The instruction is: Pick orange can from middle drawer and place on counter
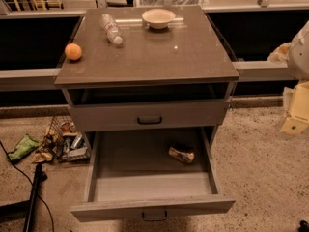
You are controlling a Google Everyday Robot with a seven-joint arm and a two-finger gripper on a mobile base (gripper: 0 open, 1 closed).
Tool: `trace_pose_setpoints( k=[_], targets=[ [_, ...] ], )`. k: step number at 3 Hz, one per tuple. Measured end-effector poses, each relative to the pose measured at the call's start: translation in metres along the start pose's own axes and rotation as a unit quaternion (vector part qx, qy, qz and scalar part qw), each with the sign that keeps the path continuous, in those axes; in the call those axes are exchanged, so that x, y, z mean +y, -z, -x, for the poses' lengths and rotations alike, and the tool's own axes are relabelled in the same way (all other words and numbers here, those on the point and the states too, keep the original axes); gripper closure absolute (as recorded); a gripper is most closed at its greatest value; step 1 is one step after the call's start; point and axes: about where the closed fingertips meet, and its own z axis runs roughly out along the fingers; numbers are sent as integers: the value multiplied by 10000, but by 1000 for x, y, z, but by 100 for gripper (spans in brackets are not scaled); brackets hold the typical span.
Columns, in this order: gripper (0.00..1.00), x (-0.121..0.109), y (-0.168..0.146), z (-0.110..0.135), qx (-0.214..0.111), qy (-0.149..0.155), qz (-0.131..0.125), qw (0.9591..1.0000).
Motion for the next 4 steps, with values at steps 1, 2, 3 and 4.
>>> trace_pose_setpoints(
  k=[1,2,3,4],
  targets=[
    [0,0,0,0,-1,0,1,10000],
    [0,3,-27,2,-203,-21,129,9997],
    [0,10,-69,8,-644,-133,340,9973],
    [0,18,-114,25,-1102,-348,527,9919]
  ],
)
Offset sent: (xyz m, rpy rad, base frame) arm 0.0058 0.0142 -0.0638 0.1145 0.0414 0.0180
